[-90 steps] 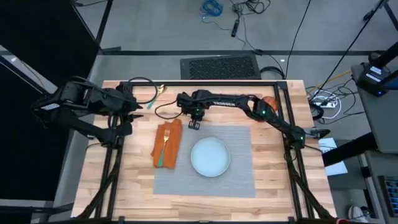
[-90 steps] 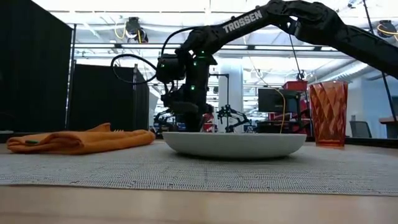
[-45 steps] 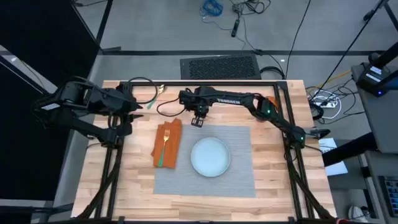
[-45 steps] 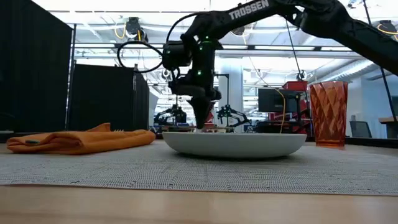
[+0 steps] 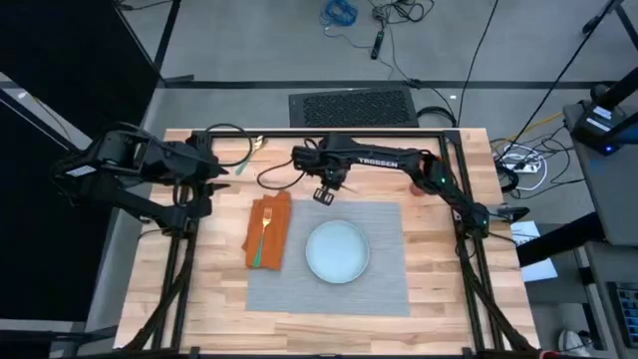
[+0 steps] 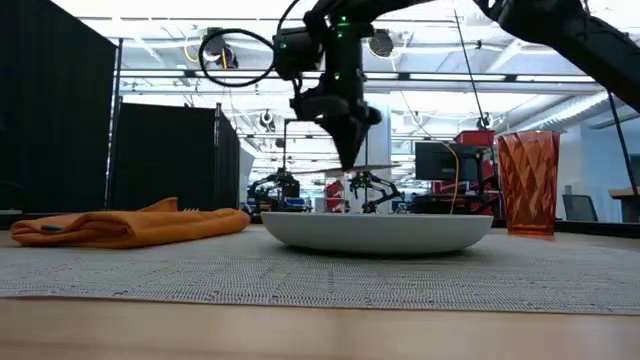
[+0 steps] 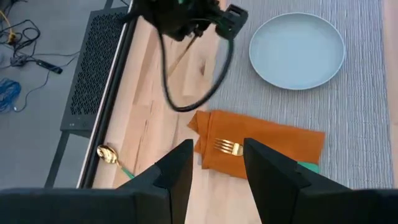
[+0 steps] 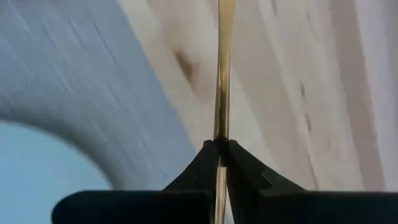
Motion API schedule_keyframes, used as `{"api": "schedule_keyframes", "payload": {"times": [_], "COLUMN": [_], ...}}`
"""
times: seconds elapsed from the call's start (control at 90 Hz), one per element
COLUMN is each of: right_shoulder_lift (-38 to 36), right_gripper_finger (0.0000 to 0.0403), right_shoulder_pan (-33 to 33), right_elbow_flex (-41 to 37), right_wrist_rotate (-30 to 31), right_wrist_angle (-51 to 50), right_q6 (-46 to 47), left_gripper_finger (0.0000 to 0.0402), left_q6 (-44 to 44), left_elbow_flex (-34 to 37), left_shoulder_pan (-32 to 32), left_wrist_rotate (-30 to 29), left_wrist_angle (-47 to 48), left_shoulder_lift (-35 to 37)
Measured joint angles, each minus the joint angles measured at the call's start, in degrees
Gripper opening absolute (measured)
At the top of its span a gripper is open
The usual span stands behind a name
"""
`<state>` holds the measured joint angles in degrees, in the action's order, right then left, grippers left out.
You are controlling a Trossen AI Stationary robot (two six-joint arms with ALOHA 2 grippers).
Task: Set table place
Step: Put the gold table knife on the gray table mat to the right of the blue plate
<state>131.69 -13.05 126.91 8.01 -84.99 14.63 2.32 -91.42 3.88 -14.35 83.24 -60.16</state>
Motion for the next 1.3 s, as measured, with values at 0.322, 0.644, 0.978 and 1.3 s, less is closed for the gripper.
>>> {"api": "schedule_keyframes", "payload": {"times": [0.322, 0.644, 0.978, 1.3], "right_shoulder_lift": [-5.34, -8.5, -11.98, -27.69], "right_gripper_finger": [0.0, 0.0, 0.0, 0.0], "right_shoulder_pan": [3.08, 7.85, 13.21, 21.2], "right_elbow_flex": [-0.01, -0.02, -10.49, -32.99], "right_wrist_rotate": [0.98, 1.03, 1.22, 0.81], "right_wrist_angle": [-5.0, -5.01, -4.86, 4.51], "right_q6": [10.74, 20.8, 31.81, 55.57], "left_gripper_finger": [0.0127, 0.0127, 0.0127, 0.0127], "left_q6": [-0.14, 0.27, -0.12, -1.24], "left_elbow_flex": [0.0, 0.0, 0.0, 0.0], "left_shoulder_pan": [0.01, 0.02, 0.0, 0.0], "left_wrist_rotate": [0.0, 0.0, 0.0, 0.0], "left_wrist_angle": [0.16, 1.95, 1.86, 1.66], "left_shoulder_lift": [0.0, 0.55, 1.85, 2.23]}}
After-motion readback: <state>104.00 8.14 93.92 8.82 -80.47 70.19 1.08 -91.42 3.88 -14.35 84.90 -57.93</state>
